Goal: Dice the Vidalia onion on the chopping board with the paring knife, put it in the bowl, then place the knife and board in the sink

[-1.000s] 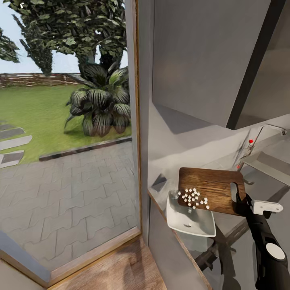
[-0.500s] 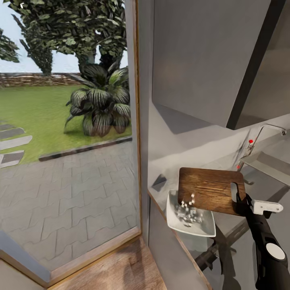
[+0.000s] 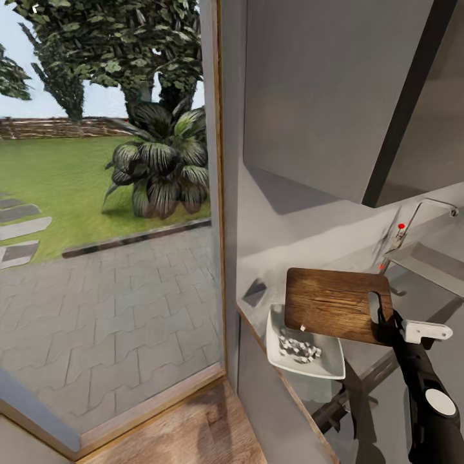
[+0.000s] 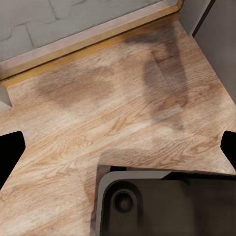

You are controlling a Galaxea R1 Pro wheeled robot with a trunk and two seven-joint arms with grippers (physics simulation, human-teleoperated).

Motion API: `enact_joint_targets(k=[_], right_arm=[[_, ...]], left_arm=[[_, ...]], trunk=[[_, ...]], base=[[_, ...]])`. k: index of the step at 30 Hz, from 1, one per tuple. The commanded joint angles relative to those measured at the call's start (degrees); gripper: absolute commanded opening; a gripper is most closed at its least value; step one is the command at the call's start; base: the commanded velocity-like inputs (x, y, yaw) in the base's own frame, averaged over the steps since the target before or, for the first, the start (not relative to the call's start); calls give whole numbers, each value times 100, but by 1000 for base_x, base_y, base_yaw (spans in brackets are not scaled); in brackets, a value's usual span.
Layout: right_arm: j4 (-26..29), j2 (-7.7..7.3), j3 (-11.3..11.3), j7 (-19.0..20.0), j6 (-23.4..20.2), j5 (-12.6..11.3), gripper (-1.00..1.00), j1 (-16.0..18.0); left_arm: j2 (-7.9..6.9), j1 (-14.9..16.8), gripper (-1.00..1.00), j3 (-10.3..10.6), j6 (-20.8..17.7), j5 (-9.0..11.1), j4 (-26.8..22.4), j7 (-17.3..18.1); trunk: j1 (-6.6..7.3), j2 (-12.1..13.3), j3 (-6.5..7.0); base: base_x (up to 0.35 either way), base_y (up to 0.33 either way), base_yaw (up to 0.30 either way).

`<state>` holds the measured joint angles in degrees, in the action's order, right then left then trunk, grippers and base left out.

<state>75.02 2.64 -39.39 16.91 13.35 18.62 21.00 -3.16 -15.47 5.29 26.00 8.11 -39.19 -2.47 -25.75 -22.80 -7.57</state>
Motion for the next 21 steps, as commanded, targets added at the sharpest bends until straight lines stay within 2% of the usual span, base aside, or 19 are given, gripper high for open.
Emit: enact_joint_targets(k=[1,14,16,17,18,19,21], right_arm=[[4,6,-25,31,27,45,-100,9],[49,18,-15,27,-64,36,-100,9],[148,62,-10,60,-584,9,-100,9],[311,77,-8,113,-1090,-68,-100,9],[425,81,-4,157,-1335,-118,-100,9],[646,85,1,315,-1764,-191,-100,9],[883,87,-4,603,-2213,-227,-100,9]], left_arm=[[-10,0,100,42,11,59,-8,-26],[-10,0,100,42,11,59,-7,-26],[-10,0,100,42,13,59,-9,-26],[-10,0,100,42,11,59,-8,-26],[-10,0,100,42,13,59,-7,-26],[-10,0,100,42,13,59,-8,-26],[-10,0,100,42,15,59,-9,-26]], trunk=[[-4,-12,-11],[-4,-12,-11],[-4,-12,-11],[-4,-12,-11],[-4,-12,-11],[-4,-12,-11],[-4,-12,-11]], base=[[0,0,0],[0,0,0],[0,0,0],[-30,0,0],[-57,0,0],[-126,0,0],[-195,0,0]])
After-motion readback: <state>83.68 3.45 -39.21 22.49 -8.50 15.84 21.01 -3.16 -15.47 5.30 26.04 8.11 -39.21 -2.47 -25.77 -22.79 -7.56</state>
